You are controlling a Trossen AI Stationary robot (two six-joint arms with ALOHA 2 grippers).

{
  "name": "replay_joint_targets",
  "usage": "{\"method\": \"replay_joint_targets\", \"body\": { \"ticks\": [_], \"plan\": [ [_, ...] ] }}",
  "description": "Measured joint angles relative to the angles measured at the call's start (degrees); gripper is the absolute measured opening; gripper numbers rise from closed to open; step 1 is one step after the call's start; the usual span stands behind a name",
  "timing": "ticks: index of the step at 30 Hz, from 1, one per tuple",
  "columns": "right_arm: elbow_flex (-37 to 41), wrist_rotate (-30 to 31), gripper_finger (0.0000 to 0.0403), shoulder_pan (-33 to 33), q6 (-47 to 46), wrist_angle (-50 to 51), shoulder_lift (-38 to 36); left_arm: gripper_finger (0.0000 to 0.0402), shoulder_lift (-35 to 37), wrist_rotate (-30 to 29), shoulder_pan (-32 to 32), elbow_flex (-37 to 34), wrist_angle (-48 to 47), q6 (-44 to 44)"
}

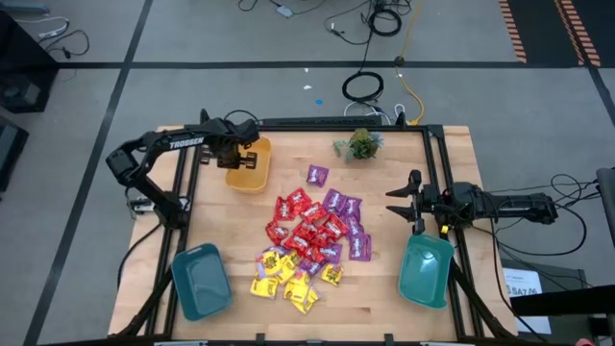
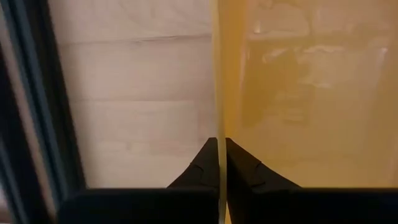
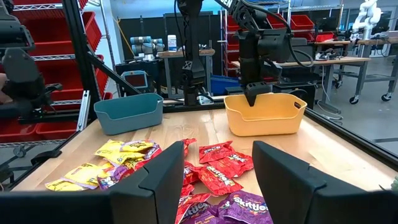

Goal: Sort candy
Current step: Adjust the yellow bin

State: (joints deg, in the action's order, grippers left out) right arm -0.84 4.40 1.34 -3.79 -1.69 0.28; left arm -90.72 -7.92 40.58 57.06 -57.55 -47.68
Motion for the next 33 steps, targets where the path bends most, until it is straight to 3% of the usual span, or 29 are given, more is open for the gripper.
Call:
{"method": "replay_joint_targets", "body": {
  "ticks": [7,33],
  "plan": [
    [0.00,0.00,0.0183,0.00,0.00,0.00,0.01,0.0030,-0.02,0.96,-1.76,-0.04,0.18,-5.97],
    [-0.02,0.00,0.0183,-0.01,-0.01,-0.02,0.01,0.0041,-0.04,-1.09,-2.84,-0.07,0.60,-7.47]
  ]
}}
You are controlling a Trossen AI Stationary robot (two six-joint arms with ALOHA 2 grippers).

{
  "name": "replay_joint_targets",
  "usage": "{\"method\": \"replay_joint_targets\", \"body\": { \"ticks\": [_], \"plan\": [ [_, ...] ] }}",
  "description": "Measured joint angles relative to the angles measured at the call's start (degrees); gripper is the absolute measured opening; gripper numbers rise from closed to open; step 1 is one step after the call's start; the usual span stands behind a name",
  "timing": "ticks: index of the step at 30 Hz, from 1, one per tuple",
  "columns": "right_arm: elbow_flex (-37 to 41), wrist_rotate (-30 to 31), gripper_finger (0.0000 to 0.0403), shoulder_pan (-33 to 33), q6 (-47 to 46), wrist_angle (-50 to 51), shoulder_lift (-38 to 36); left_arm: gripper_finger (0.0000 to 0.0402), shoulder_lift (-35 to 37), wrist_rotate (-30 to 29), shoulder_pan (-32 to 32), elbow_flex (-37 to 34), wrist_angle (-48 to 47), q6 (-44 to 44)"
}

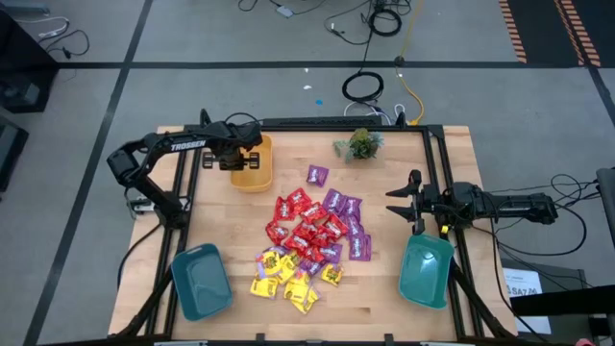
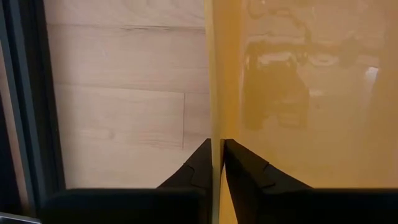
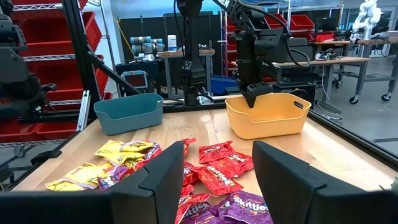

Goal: Sort candy
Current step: Adjust the yellow bin

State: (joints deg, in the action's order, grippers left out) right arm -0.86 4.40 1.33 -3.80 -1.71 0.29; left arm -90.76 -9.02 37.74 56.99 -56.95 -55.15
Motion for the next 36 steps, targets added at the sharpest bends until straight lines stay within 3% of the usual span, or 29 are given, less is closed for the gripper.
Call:
{"method": "replay_joint_targets", "body": {
  "ticks": [13,36],
  "plan": [
    [0.02,0.00,0.0183,-0.01,0.01,0.02,0.01,0.0041,0.00,2.72,0.00,0.00,-0.15,1.85],
    [0.01,0.00,0.0183,0.02,0.00,0.02,-0.01,0.0041,0.00,-0.69,0.00,0.00,-0.14,1.92]
  ]
}}
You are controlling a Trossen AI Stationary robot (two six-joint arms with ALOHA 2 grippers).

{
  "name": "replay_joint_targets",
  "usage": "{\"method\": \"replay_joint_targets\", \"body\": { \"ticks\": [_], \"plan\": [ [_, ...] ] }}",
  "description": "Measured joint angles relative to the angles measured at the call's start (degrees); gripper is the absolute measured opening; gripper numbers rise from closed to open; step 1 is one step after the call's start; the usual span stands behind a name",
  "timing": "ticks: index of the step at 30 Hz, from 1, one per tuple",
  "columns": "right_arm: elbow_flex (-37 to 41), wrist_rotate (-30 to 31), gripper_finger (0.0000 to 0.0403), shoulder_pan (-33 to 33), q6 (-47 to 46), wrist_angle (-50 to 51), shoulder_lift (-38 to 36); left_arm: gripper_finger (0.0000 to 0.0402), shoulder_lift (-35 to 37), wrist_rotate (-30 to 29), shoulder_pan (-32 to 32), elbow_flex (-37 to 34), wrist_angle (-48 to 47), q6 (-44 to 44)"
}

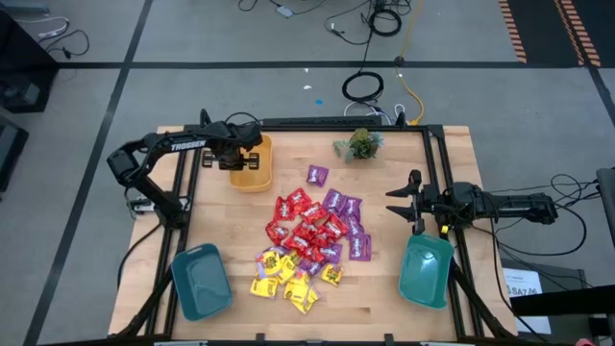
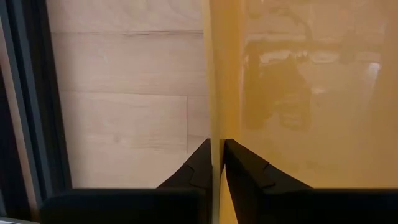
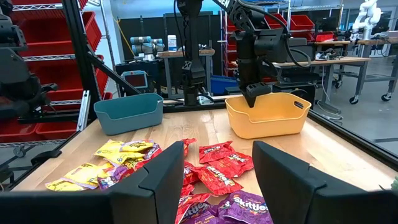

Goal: Sort candy
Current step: Adjust the yellow bin

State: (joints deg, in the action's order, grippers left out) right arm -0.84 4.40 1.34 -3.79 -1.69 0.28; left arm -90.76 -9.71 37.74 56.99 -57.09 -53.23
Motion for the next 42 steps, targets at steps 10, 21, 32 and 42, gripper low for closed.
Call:
{"method": "replay_joint_targets", "body": {
  "ticks": [10,21,32,42],
  "plan": [
    [-0.01,0.00,0.0183,0.00,0.00,-0.01,0.00,0.0041,0.00,0.53,0.00,0.00,-0.01,-0.40],
    [0.00,0.00,0.0183,-0.02,0.00,0.00,0.01,0.0041,0.02,0.45,0.00,0.02,-0.01,-1.84],
    [0.00,0.00,0.0183,-0.02,0.00,-0.01,-0.01,0.0041,0.02,-1.28,-0.76,0.02,0.01,-1.49],
    [0.00,0.00,0.0183,0.00,-0.02,0.00,0.01,0.0041,0.02,0.03,-1.02,1.92,-2.64,-1.95]
  ]
}}
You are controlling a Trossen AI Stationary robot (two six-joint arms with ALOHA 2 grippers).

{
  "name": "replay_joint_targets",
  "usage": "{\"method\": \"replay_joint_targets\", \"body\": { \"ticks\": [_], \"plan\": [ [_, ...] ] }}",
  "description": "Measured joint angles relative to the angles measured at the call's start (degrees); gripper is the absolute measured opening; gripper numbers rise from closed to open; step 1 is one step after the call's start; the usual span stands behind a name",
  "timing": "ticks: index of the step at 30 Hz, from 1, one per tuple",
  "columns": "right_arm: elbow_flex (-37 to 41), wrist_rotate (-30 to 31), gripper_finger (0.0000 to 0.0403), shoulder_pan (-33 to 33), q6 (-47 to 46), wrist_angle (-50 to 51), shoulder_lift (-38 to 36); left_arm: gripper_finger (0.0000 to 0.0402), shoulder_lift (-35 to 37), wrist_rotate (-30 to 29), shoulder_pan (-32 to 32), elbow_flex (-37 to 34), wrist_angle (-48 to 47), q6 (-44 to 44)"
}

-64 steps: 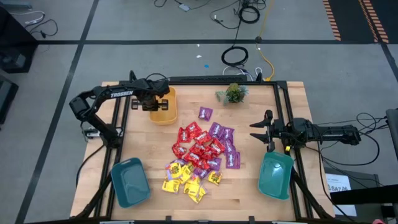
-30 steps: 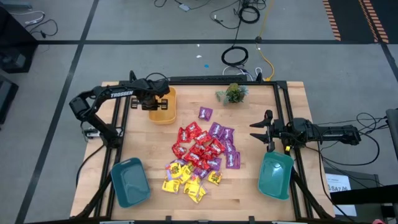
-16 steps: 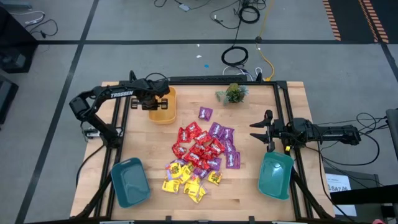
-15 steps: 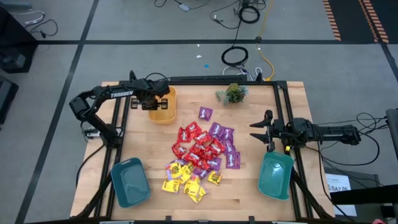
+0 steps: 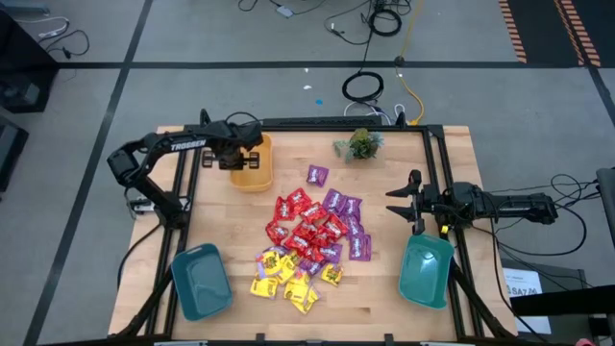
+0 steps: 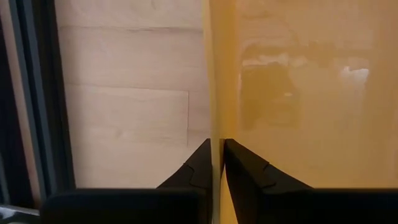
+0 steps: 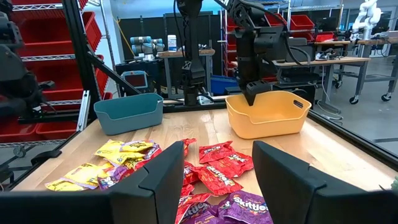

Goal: Sort candy
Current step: Adjust the yellow bin

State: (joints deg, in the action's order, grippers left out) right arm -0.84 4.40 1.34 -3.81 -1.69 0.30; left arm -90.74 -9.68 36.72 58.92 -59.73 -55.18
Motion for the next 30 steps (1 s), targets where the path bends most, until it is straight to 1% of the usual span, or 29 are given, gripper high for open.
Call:
{"method": "replay_joint_targets", "body": {
  "ticks": [7,13,30],
  "plan": [
    [-0.01,0.00,0.0183,-0.01,0.01,0.00,0.00,0.0041,0.02,-0.80,-0.96,3.13,-2.73,1.25],
    [0.00,0.00,0.0183,-0.01,0.01,0.00,-0.01,0.0041,0.02,-1.51,-1.92,3.21,-2.57,2.01],
    [0.00,0.00,0.0183,0.00,0.02,0.00,-0.02,0.0041,0.02,-1.52,-1.89,3.21,-2.16,1.82]
  ]
}}
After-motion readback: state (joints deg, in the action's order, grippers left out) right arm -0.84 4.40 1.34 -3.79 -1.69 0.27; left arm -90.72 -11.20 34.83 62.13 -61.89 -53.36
